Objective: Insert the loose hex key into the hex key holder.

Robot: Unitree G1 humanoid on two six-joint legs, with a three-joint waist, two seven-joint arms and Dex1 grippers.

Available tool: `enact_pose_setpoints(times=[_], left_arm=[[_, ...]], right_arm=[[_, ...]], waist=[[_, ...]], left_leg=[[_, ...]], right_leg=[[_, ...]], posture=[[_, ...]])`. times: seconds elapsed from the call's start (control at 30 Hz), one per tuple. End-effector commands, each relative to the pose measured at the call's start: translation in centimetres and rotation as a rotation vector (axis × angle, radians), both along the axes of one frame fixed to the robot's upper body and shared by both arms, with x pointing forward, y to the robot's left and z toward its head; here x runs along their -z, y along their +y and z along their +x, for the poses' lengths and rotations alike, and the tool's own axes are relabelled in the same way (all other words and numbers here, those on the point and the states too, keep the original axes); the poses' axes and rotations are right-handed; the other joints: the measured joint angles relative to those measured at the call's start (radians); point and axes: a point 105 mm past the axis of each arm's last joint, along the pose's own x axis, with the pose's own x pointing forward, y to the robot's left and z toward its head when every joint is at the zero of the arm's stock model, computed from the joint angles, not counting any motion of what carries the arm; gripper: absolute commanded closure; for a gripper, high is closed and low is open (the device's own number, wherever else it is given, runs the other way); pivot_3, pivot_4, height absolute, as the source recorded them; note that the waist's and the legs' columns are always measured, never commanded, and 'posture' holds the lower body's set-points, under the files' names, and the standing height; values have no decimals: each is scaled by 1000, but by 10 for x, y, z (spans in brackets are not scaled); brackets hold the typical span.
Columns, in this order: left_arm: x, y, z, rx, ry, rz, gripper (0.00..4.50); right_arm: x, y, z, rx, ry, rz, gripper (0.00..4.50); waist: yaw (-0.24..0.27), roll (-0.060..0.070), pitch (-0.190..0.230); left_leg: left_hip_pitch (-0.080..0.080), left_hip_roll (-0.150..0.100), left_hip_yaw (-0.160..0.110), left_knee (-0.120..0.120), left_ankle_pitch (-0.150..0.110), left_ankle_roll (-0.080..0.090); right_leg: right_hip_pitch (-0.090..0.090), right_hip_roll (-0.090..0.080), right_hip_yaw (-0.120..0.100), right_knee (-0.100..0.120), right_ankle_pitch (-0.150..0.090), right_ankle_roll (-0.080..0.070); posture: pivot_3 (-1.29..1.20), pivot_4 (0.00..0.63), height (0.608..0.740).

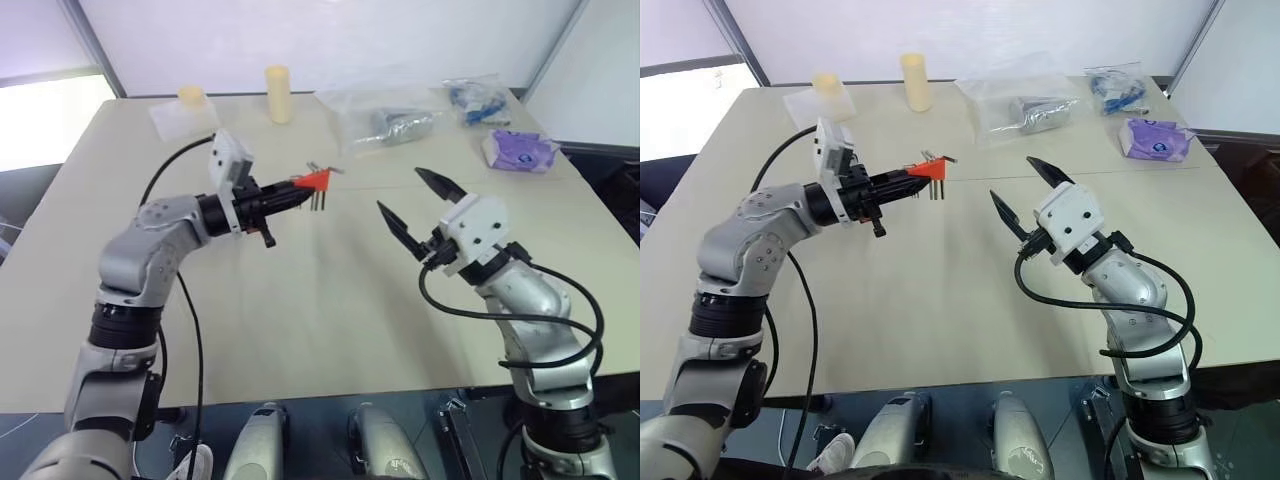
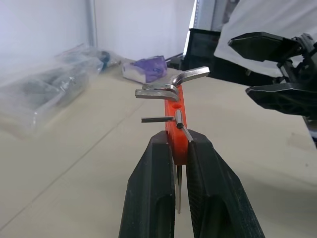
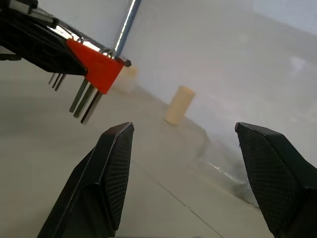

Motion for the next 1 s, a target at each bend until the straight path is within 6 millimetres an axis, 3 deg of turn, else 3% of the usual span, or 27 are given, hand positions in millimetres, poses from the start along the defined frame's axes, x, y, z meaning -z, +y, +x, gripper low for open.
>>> enact_pose_setpoints(times=[0.03, 0.27, 0.47, 0.77, 0.97, 1.0], left_arm=[[4, -23, -6, 69, 59, -32, 4500], [47, -65, -8, 120, 330, -103, 4500], [78, -85, -6, 109, 519, -113, 4500], [114, -83, 2, 32, 637, -65, 4500], [137, -66, 12, -69, 772, -66, 4500], [139, -63, 12, -78, 779, -68, 3605]], right_arm=[[-20, -7, -3, 31, -84, -8, 1137], [-30, -23, 2, 65, -116, -66, 1137], [-40, -32, 4, 88, -145, -96, 1137], [-35, -28, 0, 87, -145, -107, 1137], [-30, -22, -1, 77, -137, -102, 1137], [-29, -22, -1, 76, -136, -102, 1097]], waist=[[3, 0, 0], [3, 0, 0], [1, 0, 0], [3, 0, 0], [2, 0, 0], [1, 0, 0]], left_leg=[[0, 0, 0, 0, 0, 0], [0, -1, 0, 1, 0, 0], [0, -1, 0, 1, 0, 0], [0, -1, 0, 1, 0, 0], [1, -1, 0, 1, 0, 0], [1, -1, 0, 1, 0, 0]], right_leg=[[0, 0, 0, 0, 0, 0], [2, -1, -1, 0, 0, 0], [1, 0, 0, 0, 0, 0], [2, 0, -1, 0, 0, 0], [2, 0, -1, 0, 0, 0], [2, 0, -1, 0, 0, 0]], posture=[[0, 150, 740], [0, 150, 740], [0, 150, 740], [0, 150, 740], [0, 150, 740], [0, 150, 740]])
